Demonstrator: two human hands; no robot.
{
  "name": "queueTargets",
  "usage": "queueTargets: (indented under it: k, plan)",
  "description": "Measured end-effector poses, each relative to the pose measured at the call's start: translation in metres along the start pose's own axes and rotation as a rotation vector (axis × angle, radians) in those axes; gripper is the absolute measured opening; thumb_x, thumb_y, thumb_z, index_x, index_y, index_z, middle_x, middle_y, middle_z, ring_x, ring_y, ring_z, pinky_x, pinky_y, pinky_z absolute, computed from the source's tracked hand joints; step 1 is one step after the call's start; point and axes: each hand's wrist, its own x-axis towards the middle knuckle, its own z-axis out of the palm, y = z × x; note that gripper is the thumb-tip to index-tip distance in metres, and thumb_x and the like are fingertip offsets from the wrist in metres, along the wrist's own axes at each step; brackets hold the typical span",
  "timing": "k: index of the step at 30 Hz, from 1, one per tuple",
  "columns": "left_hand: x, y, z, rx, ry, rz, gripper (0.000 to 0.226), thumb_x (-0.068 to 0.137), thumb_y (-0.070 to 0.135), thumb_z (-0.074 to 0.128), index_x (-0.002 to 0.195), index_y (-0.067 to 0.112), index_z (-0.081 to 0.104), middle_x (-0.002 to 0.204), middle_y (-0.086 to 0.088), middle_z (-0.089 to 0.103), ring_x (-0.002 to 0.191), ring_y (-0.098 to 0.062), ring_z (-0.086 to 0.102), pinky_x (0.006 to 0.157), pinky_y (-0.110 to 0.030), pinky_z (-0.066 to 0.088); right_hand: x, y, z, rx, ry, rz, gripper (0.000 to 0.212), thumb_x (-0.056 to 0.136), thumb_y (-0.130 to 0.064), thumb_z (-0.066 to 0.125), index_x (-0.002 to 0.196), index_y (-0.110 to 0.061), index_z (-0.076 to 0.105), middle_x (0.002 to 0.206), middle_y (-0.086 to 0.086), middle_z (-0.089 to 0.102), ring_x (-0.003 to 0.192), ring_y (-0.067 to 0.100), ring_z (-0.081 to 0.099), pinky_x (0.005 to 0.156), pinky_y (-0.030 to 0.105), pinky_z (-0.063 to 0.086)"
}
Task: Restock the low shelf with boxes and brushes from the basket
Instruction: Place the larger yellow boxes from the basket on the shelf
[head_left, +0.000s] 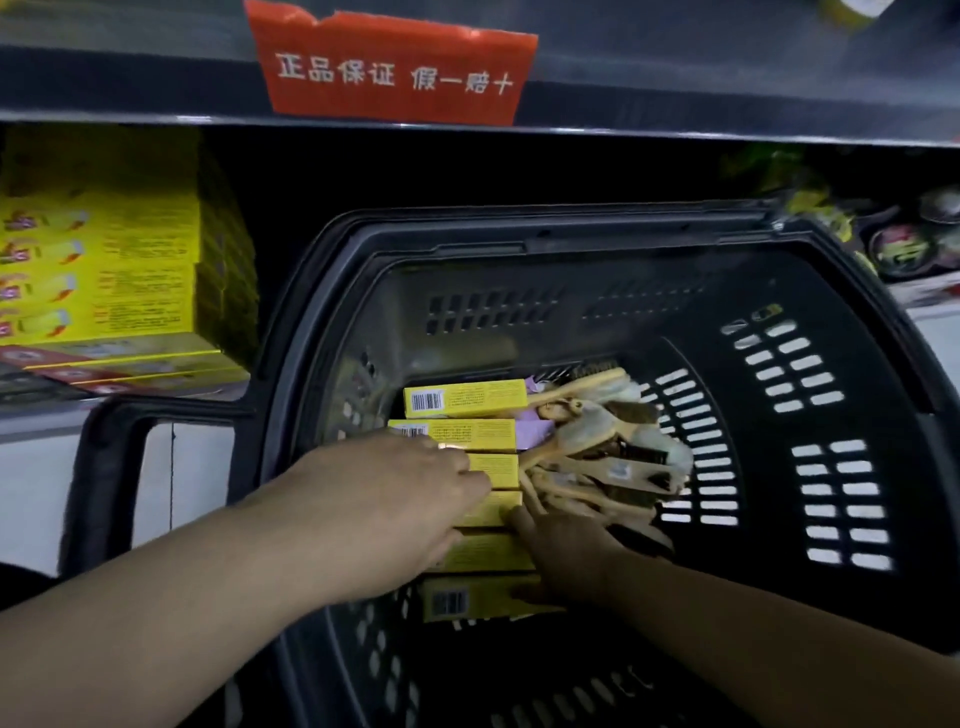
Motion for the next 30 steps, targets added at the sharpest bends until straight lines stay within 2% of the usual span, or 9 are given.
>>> queueTargets:
  k: [2, 5, 11, 14, 17, 20, 22, 26, 30]
  plan:
    - [-0.001, 0.0, 0.0, -0.011, 0.01, -0.038, 0.031, 0.095, 0.044, 0.037, 0.123, 0.031, 0.042, 0.124, 0.01, 0.05, 0.113, -0.016, 0.048, 0.094, -0.033, 0.04, -0.002, 0.004, 0.003, 0.12, -0.069, 0.004, 0.084, 0.081, -0.053, 0.062, 0.139, -0.016, 0.014, 0.131, 0.019, 0.05, 0.104, 0.036, 0.059, 0.08, 0.04, 0.048]
    - [-0.002, 0.003, -0.001, -0.034, 0.057, -0.075, 0.031, 0.095, 0.045, 0.037, 0.123, 0.033, 0.041, 0.123, 0.012, 0.051, 0.112, -0.014, 0.049, 0.092, -0.032, 0.041, 0.001, 0.012, -0.007, 0.228, -0.092, 0.035, 0.077, 0.076, -0.05, 0.07, 0.129, -0.021, 0.022, 0.121, 0.016, 0.058, 0.104, 0.032, 0.059, 0.076, 0.031, 0.042]
    - [-0.009, 0.017, -0.001, -0.101, 0.088, -0.183, 0.035, 0.095, 0.042, 0.04, 0.129, 0.036, 0.04, 0.131, 0.015, 0.049, 0.119, -0.011, 0.047, 0.094, -0.03, 0.042, -0.013, 0.008, -0.032, 0.01, 0.085, -0.019, 0.06, 0.078, -0.044, 0.068, 0.126, -0.019, 0.042, 0.113, 0.012, 0.063, 0.102, 0.03, 0.059, 0.073, 0.031, 0.042]
    - [-0.011, 0.024, -0.004, -0.227, 0.176, -0.26, 0.041, 0.097, 0.032, 0.042, 0.138, 0.03, 0.037, 0.14, 0.011, 0.042, 0.128, -0.011, 0.038, 0.103, -0.025, 0.031, -0.045, 0.008, -0.061, 0.242, 0.215, 0.025, 0.051, 0.077, -0.043, 0.069, 0.123, -0.025, 0.056, 0.112, 0.0, 0.064, 0.102, 0.018, 0.059, 0.08, 0.024, 0.045]
    - [-0.013, 0.036, -0.006, -0.462, 0.312, -0.368, 0.052, 0.096, 0.029, 0.047, 0.144, 0.026, 0.027, 0.146, 0.007, 0.03, 0.135, -0.013, 0.028, 0.105, -0.021, 0.021, -0.088, 0.01, -0.084, 0.719, 0.389, 0.1, 0.025, 0.084, -0.039, 0.064, 0.104, -0.024, 0.064, 0.098, -0.004, 0.067, 0.089, 0.015, 0.063, 0.076, 0.019, 0.048]
    - [-0.012, 0.043, -0.009, -0.775, 0.464, -0.52, 0.061, 0.093, 0.032, 0.052, 0.145, 0.019, 0.022, 0.148, 0.001, 0.029, 0.135, -0.016, 0.032, 0.11, -0.027, 0.025, -0.124, 0.007, -0.093, 1.315, 0.502, 0.134, 0.029, 0.089, -0.032, 0.057, 0.105, -0.01, 0.066, 0.092, 0.009, 0.072, 0.081, 0.026, 0.069, 0.071, 0.03, 0.058]
    - [-0.011, 0.048, -0.012, -1.043, 0.448, -0.622, 0.066, 0.091, 0.041, 0.051, 0.145, 0.015, 0.023, 0.146, 0.001, 0.037, 0.129, -0.017, 0.041, 0.108, -0.035, 0.034, -0.14, 0.0, -0.094, 1.582, 0.53, 0.101, 0.032, 0.091, -0.029, 0.053, 0.11, -0.005, 0.062, 0.089, 0.011, 0.073, 0.073, 0.026, 0.068, 0.064, 0.03, 0.058]
    - [-0.008, 0.062, -0.018, -1.645, 0.359, -0.589, 0.039, 0.092, 0.037, 0.05, 0.123, 0.013, 0.053, 0.121, -0.004, 0.064, 0.107, -0.021, 0.061, 0.099, -0.038, 0.045, -0.145, -0.017, -0.097, 1.649, 0.503, 0.014, 0.033, 0.091, -0.029, 0.052, 0.111, -0.005, 0.06, 0.091, 0.012, 0.073, 0.075, 0.024, 0.07, 0.067, 0.028, 0.058]
    - [-0.001, 0.061, -0.014, -1.763, 0.446, -0.604, 0.033, 0.094, 0.02, 0.052, 0.125, 0.011, 0.048, 0.112, -0.009, 0.068, 0.102, -0.024, 0.065, 0.09, -0.04, 0.051, -0.13, -0.033, -0.102, 1.45, 0.425, -0.056, 0.024, 0.091, -0.027, 0.055, 0.108, -0.011, 0.058, 0.101, 0.007, 0.072, 0.088, 0.019, 0.071, 0.079, 0.025, 0.057]
